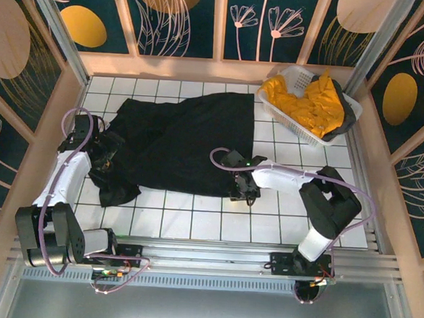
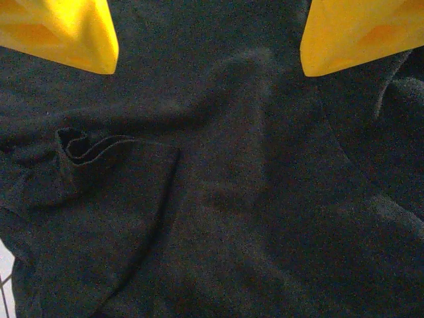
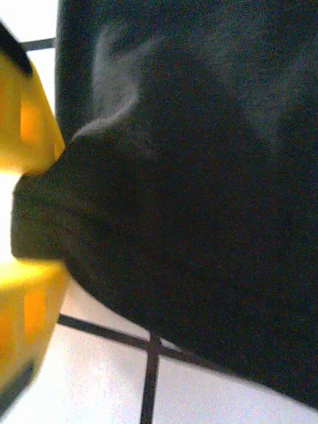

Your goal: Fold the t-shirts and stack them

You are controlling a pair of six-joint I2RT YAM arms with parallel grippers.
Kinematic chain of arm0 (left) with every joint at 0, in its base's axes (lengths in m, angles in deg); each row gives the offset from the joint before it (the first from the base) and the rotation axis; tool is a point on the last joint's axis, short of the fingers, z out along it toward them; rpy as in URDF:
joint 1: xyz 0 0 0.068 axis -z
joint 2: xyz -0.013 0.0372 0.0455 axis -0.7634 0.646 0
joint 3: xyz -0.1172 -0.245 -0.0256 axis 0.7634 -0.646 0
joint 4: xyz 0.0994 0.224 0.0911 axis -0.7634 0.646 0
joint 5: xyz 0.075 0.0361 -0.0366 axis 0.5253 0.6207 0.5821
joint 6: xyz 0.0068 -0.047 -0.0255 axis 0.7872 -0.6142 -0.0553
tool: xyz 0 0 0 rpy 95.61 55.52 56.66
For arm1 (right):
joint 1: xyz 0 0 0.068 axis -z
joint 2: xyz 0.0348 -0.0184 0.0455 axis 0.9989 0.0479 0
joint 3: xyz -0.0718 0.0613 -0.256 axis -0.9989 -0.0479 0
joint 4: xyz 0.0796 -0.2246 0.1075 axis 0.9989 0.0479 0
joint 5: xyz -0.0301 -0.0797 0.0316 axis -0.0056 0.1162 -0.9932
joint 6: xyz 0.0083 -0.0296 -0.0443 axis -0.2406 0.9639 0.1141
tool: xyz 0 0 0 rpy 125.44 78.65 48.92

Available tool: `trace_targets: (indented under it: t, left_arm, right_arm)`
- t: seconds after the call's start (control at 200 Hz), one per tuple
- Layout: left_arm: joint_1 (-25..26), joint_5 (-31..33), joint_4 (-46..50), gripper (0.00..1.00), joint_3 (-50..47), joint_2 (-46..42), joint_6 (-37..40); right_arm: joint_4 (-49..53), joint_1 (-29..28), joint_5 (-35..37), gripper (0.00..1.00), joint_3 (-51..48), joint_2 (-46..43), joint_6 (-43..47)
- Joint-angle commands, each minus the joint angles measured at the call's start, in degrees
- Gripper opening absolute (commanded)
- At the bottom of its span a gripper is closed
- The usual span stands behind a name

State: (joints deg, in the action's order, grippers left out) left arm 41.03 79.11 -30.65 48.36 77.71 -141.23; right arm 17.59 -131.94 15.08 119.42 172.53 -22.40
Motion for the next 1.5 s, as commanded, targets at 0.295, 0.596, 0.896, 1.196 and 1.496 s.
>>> trace_targets:
  t: [0.295, 0.596, 0.896, 1.196, 1.496]
  left_arm:
    - [-0.2, 4.8, 6.3, 0.73, -1.7, -3.6, 1.1]
    - [-0.2, 5.8, 9.0, 0.65, -10.4, -5.0, 2.2]
    - [-0.2, 9.5, 6.0, 0.52, -12.6, -1.8, 5.8]
    - [-0.2, 6.6, 1.9, 0.42, -16.6, -0.4, 6.0]
    - [-0.2, 1.3, -4.2, 0.42, -19.2, 1.6, 4.6]
  right_arm:
    - [3.5, 19.5, 6.4, 0.00, -6.2, -9.3, -2.6]
    - [1.7, 21.6, 4.4, 0.00, -5.3, -6.8, -0.6]
    - [0.7, 26.1, 2.5, 0.00, -5.9, -7.1, 2.2]
    - [0.8, 26.9, 1.4, 0.00, -5.9, -6.6, 3.2]
    - [0.6, 27.0, 0.3, 0.00, -5.8, -6.4, 2.8]
